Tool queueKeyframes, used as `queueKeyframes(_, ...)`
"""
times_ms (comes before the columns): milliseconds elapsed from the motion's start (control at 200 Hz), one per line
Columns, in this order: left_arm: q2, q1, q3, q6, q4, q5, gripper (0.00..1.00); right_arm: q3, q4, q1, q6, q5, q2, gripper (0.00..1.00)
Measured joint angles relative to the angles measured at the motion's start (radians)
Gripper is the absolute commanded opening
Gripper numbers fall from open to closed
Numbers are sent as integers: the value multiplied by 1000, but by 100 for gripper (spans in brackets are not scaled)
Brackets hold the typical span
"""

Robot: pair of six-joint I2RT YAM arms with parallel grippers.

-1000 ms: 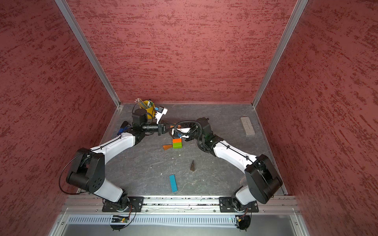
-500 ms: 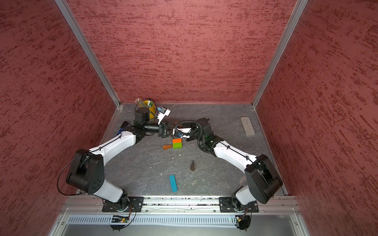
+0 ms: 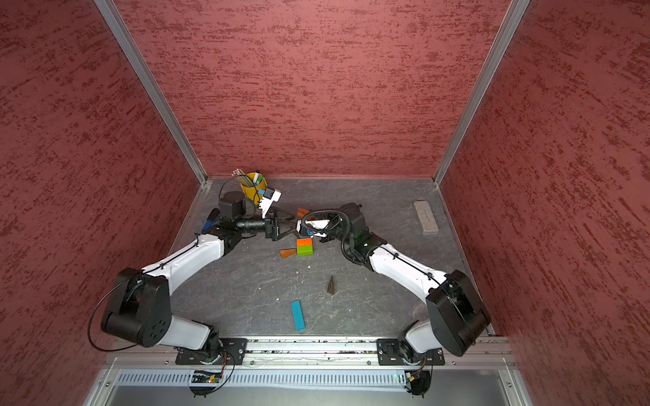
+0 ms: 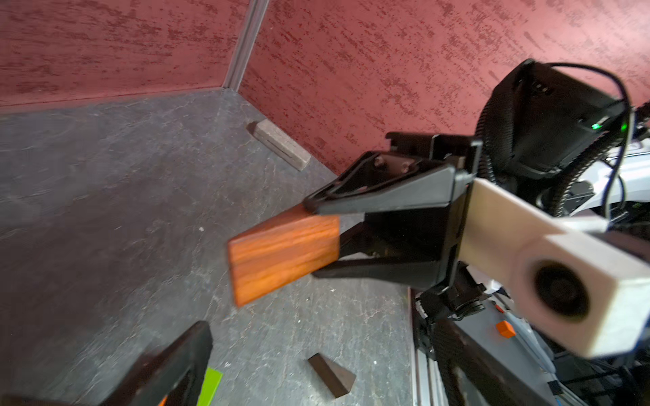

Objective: Assemble a small pinwheel with building blocks
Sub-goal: Pick up the building block from the center of the board.

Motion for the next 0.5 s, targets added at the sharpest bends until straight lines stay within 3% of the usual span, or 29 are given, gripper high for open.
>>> queueKeyframes(100,14,41,-13,-39,55,1,85,0,1,0,2,-25,-11,14)
queueKeyframes(301,105,40,-11,-193,297,63,79,0,-1,0,11,-78,-16,14)
queueKeyframes(381,141,32,-5,-243,367,93,71,0,-3,0,11,-90,-16,14)
queueKeyframes(451,171,19,7,-277,412,115,55,0,-9,0,11,-96,-16,14)
queueKeyframes(501,188,8,15,-308,440,133,52,0,-13,0,11,-100,-16,14)
